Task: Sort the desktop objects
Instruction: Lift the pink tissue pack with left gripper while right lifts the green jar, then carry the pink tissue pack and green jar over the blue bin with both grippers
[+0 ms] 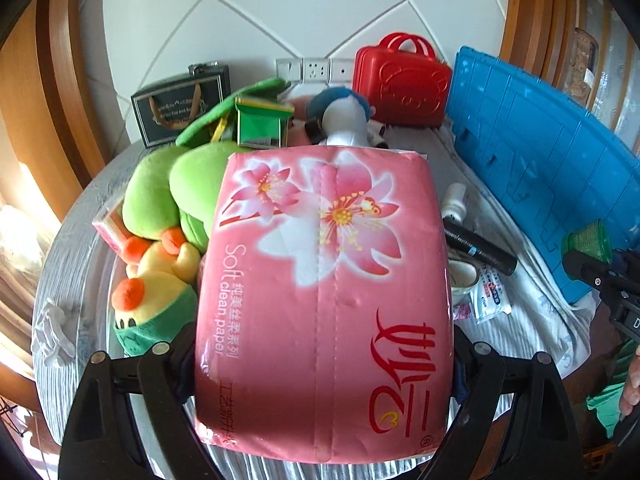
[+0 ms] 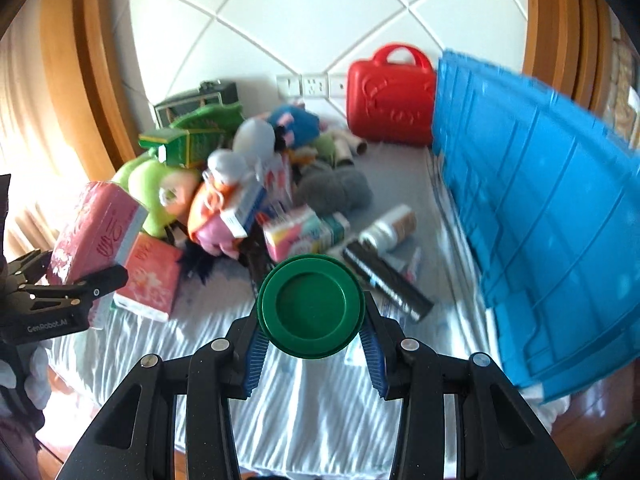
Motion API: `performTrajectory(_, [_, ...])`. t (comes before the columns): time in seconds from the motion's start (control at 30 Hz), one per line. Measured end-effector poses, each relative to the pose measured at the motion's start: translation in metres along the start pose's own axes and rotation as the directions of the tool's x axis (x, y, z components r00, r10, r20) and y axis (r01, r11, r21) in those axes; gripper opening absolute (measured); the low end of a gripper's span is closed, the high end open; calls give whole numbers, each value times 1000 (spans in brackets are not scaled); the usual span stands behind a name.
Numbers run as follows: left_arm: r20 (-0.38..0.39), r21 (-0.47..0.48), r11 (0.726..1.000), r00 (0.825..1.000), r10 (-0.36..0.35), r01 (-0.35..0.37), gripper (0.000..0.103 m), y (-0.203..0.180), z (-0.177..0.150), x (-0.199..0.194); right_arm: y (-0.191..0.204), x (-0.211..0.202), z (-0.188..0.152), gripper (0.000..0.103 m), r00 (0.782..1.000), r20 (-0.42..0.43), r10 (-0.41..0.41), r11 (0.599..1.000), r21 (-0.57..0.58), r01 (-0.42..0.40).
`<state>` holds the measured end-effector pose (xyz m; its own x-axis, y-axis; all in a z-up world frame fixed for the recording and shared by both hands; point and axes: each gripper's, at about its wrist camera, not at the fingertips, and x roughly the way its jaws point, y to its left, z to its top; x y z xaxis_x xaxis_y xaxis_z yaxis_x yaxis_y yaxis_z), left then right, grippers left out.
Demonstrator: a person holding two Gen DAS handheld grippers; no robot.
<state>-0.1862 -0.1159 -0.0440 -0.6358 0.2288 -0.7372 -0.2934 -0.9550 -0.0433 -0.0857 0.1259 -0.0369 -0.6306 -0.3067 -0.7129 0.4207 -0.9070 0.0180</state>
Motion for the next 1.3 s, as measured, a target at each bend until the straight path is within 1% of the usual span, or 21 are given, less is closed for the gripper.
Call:
performTrajectory(0.23, [87, 30, 999, 996, -15, 13, 91, -14, 22, -28, 0, -36, 25, 41, 995, 98, -19, 1000, -21, 21])
performTrajectory(0.37, [130, 53, 998, 991, -37, 31, 91, -32, 38, -41, -11, -61, 43, 41, 985, 170, -28, 999, -12, 30])
performTrajectory(0.5, [184, 79, 995, 980, -76, 62, 91, -59, 58, -55, -33, -90, 66, 41, 973, 229, -34, 999, 0, 35])
performTrajectory(0.63, [214, 97, 992, 971, -105, 86, 91, -96, 84, -66, -67, -121, 93, 41, 958, 284, -46, 999, 3, 48])
performTrajectory(0.7, [233, 111, 989, 964, -126, 103, 91, -121, 102, -71, -90, -136, 107, 41, 949, 311, -55, 998, -4, 59])
performTrajectory(0.8, [259, 143, 979, 950, -177, 143, 91, -166, 128, -81, -132, -152, 128, 41, 942, 331, -51, 997, -37, 67])
performTrajectory(0.87, [270, 154, 972, 939, -212, 175, 91, -202, 149, -88, -169, -160, 144, 41, 941, 334, -57, 995, -62, 82])
performTrajectory(0.9, [274, 157, 969, 934, -230, 192, 91, -217, 159, -92, -183, -161, 148, 41, 941, 334, -58, 994, -69, 86])
performTrajectory(0.97, [268, 156, 960, 926, -266, 230, 91, -251, 182, -97, -229, -162, 165, 41, 945, 320, -73, 991, -86, 106])
performTrajectory(1.0, [262, 155, 956, 923, -282, 248, 91, -271, 196, -99, -245, -162, 169, 41, 946, 315, -79, 990, -89, 112])
performTrajectory(1.1, [222, 151, 946, 923, -316, 287, 91, -329, 234, -101, -313, -149, 195, 41, 963, 253, -97, 988, -95, 125])
performTrajectory(1.13, [204, 144, 945, 926, -318, 293, 91, -345, 246, -98, -335, -139, 204, 41, 970, 220, -99, 988, -96, 123])
performTrajectory(1.17, [176, 132, 949, 935, -307, 286, 91, -368, 260, -91, -355, -127, 213, 41, 978, 184, -104, 988, -93, 122])
performTrajectory(1.23, [125, 106, 959, 953, -276, 264, 91, -402, 280, -73, -387, -104, 224, 41, 987, 118, -109, 989, -83, 119])
performTrajectory(1.27, [77, 95, 964, 964, -254, 247, 91, -422, 290, -57, -408, -81, 230, 41, 992, 64, -104, 992, -64, 108])
performTrajectory(1.3, [31, 95, 968, 971, -237, 233, 91, -439, 297, -42, -421, -69, 231, 41, 995, 31, -100, 994, -50, 101])
